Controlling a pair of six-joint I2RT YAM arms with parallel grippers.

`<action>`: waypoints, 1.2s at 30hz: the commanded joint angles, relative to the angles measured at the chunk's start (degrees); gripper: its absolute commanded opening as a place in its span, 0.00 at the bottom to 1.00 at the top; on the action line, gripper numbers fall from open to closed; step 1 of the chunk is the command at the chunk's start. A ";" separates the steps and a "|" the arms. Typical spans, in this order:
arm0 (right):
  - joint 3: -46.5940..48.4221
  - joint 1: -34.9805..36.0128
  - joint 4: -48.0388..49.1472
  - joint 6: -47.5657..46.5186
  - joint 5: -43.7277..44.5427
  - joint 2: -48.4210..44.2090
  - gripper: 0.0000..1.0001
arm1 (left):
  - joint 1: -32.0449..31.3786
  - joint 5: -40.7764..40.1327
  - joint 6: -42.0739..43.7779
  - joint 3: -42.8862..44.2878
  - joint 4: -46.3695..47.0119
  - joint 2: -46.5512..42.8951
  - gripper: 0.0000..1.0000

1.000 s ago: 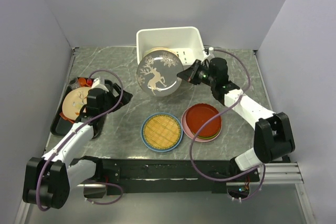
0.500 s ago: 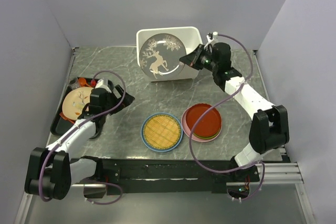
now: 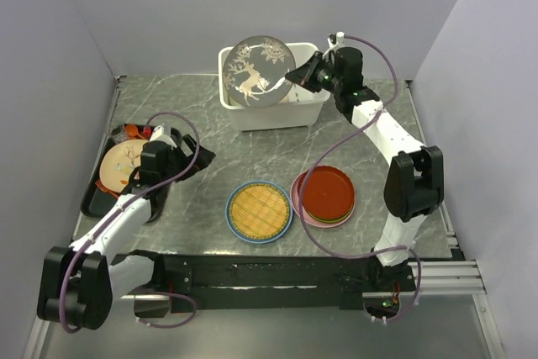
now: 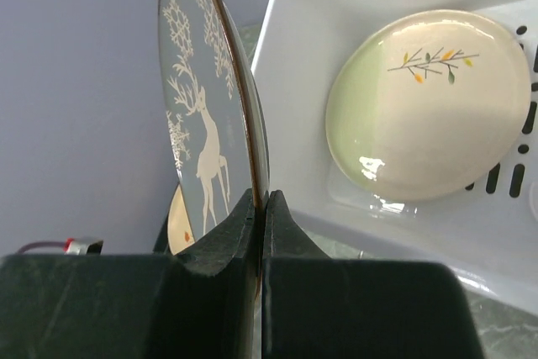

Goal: Place the plates into the plastic bin on the countertop
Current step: Place the plate in the plastic bin.

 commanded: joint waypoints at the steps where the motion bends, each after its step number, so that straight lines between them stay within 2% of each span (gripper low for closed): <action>1: 7.66 -0.59 7.87 2.49 -0.67 0.62 0.00 | -0.20 -0.99 1.45 0.32 -0.89 -2.54 0.99; 6: 12.85 -0.76 5.68 2.40 -0.85 3.78 0.00 | -0.29 -1.79 2.25 1.12 -2.30 -2.54 0.99; 20: 13.72 -2.61 5.06 2.40 -0.32 5.28 0.00 | -0.20 0.15 2.33 1.99 -0.71 1.06 0.99; 36: 25.24 -3.23 2.16 3.19 0.73 17.23 0.00 | -0.20 -0.12 3.30 2.34 -1.24 2.03 0.99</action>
